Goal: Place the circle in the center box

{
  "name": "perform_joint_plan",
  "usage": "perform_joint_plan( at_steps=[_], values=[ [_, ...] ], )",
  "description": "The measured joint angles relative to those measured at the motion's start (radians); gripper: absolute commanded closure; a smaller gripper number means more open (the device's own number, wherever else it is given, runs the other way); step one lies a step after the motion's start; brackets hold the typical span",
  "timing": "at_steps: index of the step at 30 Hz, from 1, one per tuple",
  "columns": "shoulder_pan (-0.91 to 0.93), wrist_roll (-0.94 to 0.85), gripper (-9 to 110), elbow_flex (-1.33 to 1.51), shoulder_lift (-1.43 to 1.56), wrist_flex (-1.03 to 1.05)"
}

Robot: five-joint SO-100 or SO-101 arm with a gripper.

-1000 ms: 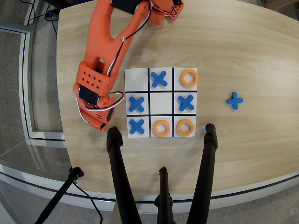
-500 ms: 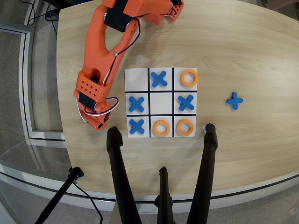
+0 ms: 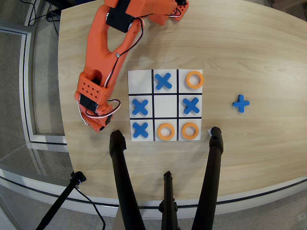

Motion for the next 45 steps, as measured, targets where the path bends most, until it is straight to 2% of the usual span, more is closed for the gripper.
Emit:
perform_joint_plan(
  at_steps=[5,10,21,28,33,38,45],
  values=[
    [0.005,0.0,102,0.0,0.002,0.012],
    [0.018,-0.026,102,0.038,0.11,0.138],
    [-0.014,-0.15,102,0.523,0.545,0.15],
    [-0.175,-0.132,102,0.853,0.983,0.224],
    [-0.341,-0.051,102,0.917,1.218,0.364],
    [-0.486,0.034,102,0.917,1.269,0.399],
    [-0.612,0.095,102,0.917,1.141,0.258]
  ],
)
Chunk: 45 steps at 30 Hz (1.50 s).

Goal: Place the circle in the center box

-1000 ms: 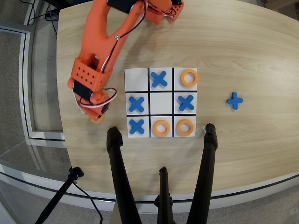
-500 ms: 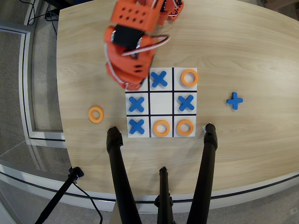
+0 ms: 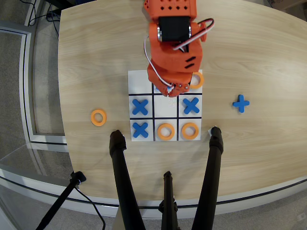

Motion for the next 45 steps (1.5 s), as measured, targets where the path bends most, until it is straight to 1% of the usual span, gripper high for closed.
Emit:
perform_joint_plan(
  at_steps=[9,13,16,19,22,30,33,38,41,45],
  values=[
    [-0.005,0.003,102,-0.018,-0.33,-0.242],
    [0.026,-0.006,102,-0.032,-0.437,-0.305],
    [0.028,-0.015,97,-0.032,-0.491,-0.345],
    [0.038,-0.034,91,-0.032,-0.525,-0.368],
    [0.051,-0.04,89,-0.032,-0.529,-0.387],
    [0.052,-0.04,89,-0.032,-0.505,-0.388],
    [0.064,-0.029,89,-0.054,-0.46,-0.336],
    [0.074,-0.005,89,-0.106,-0.307,-0.156],
    [0.074,0.002,89,-0.13,-0.183,-0.02],
    [0.074,0.003,89,-0.143,0.011,0.216]
  ],
)
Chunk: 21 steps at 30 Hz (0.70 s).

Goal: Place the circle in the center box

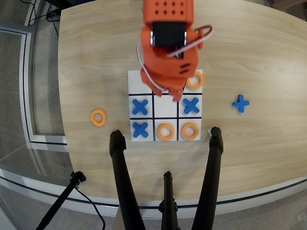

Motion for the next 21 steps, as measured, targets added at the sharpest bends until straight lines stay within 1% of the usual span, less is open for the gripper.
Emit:
perform_joint_plan(
  at_steps=[5,9,14,21],
  values=[
    [-0.031,-0.015,89,0.015,0.264,0.328],
    [-0.026,-0.054,89,0.132,0.485,0.486],
    [-0.026,-0.104,89,0.322,0.739,0.572],
    [-0.028,-0.107,89,0.371,0.801,0.578]
  ],
)
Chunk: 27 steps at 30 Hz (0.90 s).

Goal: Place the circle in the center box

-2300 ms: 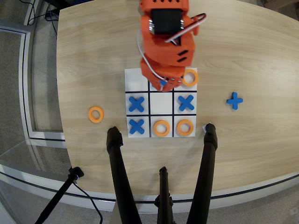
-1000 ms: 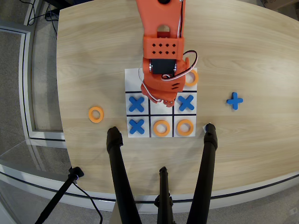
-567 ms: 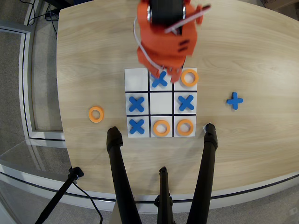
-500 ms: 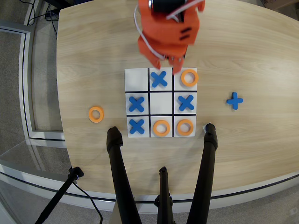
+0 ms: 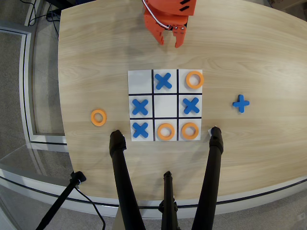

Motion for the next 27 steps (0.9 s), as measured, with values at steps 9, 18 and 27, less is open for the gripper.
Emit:
perform_joint_plan(
  at_steps=[9,18,27],
  values=[
    [0.161,0.0,89,-0.023,-0.181,-0.314],
    [0.439,0.006,89,-0.288,-0.699,-0.856],
    [0.577,0.006,89,-0.646,-1.115,-1.046]
  ],
)
